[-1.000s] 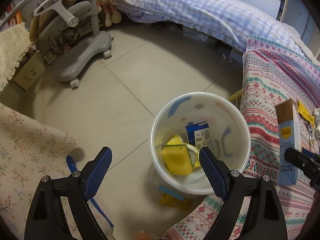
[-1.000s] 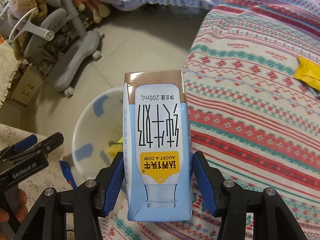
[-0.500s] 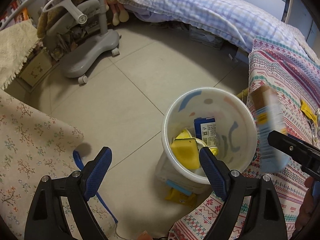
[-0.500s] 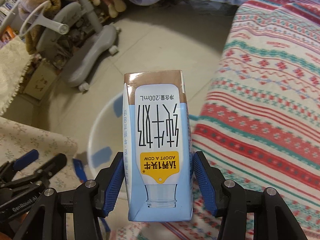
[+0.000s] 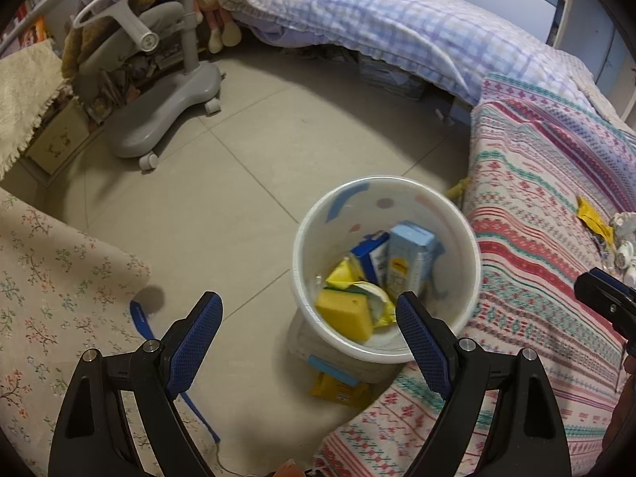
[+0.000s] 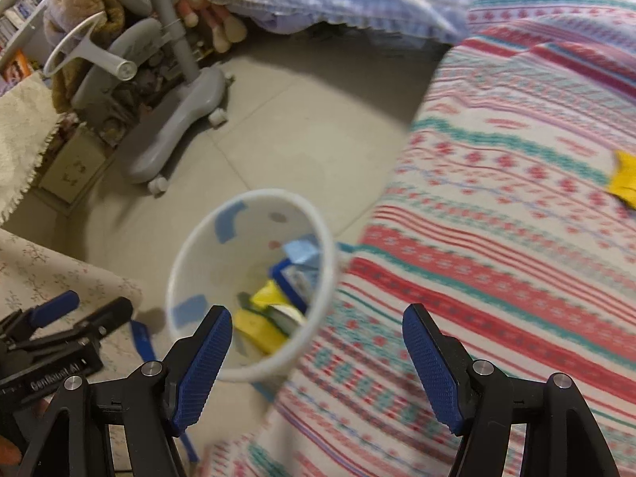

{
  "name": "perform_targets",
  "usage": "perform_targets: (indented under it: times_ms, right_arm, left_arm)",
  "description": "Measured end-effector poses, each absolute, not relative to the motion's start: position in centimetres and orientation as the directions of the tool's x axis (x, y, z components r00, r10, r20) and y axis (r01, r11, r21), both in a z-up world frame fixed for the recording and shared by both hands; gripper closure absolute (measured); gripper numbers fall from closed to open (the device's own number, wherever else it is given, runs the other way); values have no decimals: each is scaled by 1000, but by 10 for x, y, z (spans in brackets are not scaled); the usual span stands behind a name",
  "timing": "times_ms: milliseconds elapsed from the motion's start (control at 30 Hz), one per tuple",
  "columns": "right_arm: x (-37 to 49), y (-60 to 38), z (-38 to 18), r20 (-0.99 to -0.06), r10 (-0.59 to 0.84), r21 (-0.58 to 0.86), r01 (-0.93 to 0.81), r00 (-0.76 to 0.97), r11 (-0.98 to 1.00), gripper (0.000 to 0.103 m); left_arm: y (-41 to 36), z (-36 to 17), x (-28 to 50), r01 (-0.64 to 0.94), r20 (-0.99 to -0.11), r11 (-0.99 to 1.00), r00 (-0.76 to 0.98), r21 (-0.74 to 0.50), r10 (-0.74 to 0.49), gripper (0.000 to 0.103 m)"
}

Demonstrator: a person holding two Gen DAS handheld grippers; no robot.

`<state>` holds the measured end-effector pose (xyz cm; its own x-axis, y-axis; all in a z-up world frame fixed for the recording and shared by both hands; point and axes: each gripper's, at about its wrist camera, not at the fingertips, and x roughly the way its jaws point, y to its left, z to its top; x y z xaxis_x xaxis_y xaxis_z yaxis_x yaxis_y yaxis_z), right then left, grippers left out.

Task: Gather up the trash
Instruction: 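Move both grippers back over the bed toward the remaining trash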

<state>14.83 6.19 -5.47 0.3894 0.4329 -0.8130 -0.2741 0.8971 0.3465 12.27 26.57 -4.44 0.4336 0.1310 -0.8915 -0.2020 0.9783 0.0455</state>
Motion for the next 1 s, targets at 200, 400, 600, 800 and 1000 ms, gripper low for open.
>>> perform_targets:
  times_ms: [200,400,600,800,1000]
  right_arm:
    - [134,11,-44,-832,346,285,-201,434,937,27]
    - [111,-51,-35,-846,238,209,-113,478,971,17]
    - [85,-120,-31,-850,147,170,0,506,985,6]
    - [57,-192,-39,-869,53,134,130,492,982,4]
    - [30,-250,-63,-892,-32,82,231,451,969,2]
  left_arm:
    - [229,-38,124,-117,-892,993,447,12,64,12]
    - [181,-33,123,-12,-896,999,444,-38,-29,8]
    - [137,-29,118,75,-896,995,436,-60,-87,2]
    - [106,-32,113,128,-903,989,415,-67,-115,1]
    - [79,-39,109,171,-911,984,397,-50,-115,1]
